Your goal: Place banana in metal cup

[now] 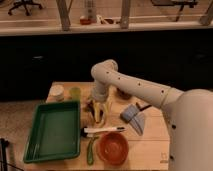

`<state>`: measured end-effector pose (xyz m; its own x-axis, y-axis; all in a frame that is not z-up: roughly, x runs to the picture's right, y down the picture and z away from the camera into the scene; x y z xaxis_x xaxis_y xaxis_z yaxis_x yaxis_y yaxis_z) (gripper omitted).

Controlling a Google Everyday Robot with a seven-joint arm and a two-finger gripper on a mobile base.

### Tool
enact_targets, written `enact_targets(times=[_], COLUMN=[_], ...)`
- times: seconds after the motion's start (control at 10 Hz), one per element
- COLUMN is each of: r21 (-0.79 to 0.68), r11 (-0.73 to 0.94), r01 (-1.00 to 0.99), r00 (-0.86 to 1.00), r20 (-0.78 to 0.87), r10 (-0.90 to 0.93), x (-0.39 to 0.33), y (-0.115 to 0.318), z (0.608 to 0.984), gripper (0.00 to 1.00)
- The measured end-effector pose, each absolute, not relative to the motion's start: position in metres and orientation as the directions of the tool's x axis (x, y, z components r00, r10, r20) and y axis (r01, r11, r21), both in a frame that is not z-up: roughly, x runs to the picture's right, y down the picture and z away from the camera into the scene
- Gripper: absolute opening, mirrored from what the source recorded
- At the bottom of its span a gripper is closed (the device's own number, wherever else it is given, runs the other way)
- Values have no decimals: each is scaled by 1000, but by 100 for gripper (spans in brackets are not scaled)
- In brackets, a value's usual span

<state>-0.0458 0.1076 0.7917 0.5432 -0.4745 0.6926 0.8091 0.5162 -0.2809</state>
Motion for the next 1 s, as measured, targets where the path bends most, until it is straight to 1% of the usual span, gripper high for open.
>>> enact_targets(times=[0.5,1.0], r21=[-278,-250], r11=[515,528], r01=[811,811], r00=[540,531], r20=[695,693], r10=[-475,-487], x=[-47,-47], y=[108,97], z=[792,790], gripper=[80,80])
